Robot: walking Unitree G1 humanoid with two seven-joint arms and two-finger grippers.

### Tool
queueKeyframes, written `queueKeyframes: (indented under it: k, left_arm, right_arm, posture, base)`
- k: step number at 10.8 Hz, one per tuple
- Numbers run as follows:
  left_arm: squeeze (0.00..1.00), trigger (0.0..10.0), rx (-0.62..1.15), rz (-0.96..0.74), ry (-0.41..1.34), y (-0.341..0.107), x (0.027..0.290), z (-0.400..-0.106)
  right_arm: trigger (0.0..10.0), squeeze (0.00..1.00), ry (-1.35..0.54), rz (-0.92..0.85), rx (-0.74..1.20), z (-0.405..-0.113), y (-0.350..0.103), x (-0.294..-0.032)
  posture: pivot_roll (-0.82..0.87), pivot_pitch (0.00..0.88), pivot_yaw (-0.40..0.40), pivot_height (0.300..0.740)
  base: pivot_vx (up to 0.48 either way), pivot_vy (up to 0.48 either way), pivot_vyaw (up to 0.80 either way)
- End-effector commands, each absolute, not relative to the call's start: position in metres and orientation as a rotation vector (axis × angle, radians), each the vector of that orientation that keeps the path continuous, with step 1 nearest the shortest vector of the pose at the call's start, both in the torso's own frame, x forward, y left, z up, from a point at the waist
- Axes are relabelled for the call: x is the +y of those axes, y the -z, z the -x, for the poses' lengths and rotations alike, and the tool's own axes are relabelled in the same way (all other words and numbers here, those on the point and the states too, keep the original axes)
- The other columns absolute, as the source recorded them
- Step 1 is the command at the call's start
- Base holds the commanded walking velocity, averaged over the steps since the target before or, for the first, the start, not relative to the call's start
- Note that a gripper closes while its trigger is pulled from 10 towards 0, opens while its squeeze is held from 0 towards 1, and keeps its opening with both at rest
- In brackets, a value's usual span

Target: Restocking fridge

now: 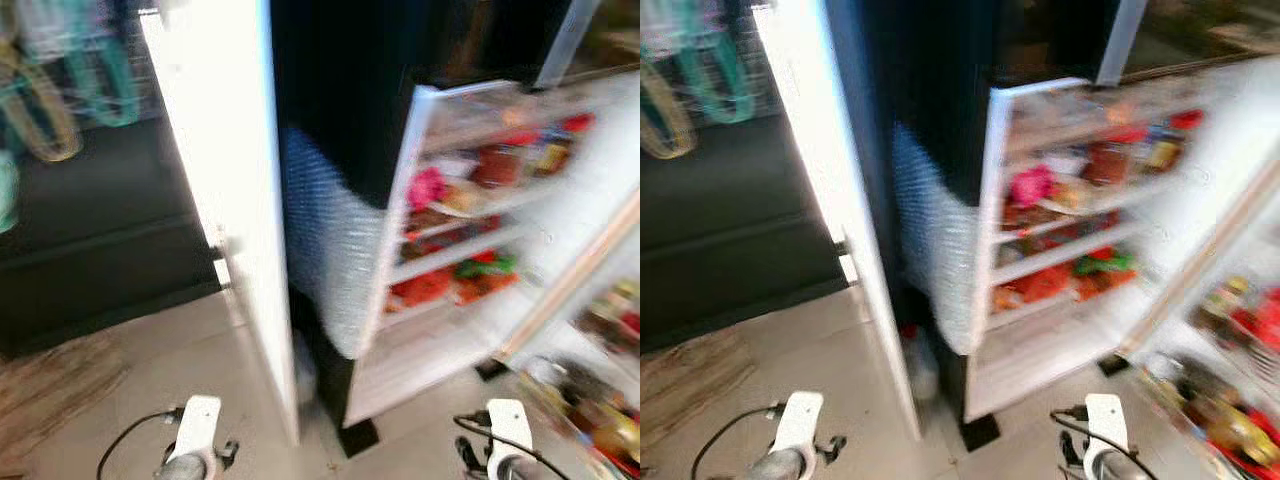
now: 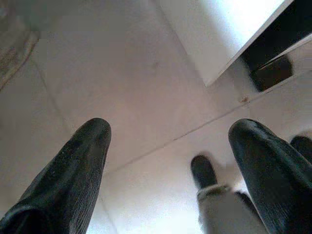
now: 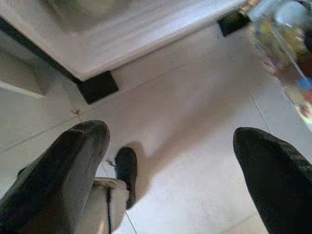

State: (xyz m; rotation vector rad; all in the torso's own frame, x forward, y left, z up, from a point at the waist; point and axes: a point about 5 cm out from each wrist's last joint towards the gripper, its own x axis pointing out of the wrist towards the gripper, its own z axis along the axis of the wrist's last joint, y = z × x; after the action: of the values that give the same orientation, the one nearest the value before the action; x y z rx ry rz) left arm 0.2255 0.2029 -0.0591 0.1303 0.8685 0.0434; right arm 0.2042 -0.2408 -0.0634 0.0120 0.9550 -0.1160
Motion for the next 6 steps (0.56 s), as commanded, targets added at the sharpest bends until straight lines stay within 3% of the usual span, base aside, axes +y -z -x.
queueKeyframes:
  k: [1,6]
  left_arm:
    - [0.00,10.0,0.879,-0.133,-0.053,0.058,0.203,-0.229]
    - [0.00,10.0,0.884,-0.122,-0.085,0.053,0.202,-0.237]
  right_arm:
    - [10.0,0.00,0.131,0.001,0.976,-0.201,0.064,-0.247]
    - [10.0,0.00,0.073,0.057,0.984,-0.211,0.058,-0.245]
  posture:
    - [-0.10,0.000,-0.025,0.740]
    - [-0.05,0.000,-0.034,0.740]
  base:
    - [0.000,0.000,-0.76]
    - [0.000,0.000,-0.75]
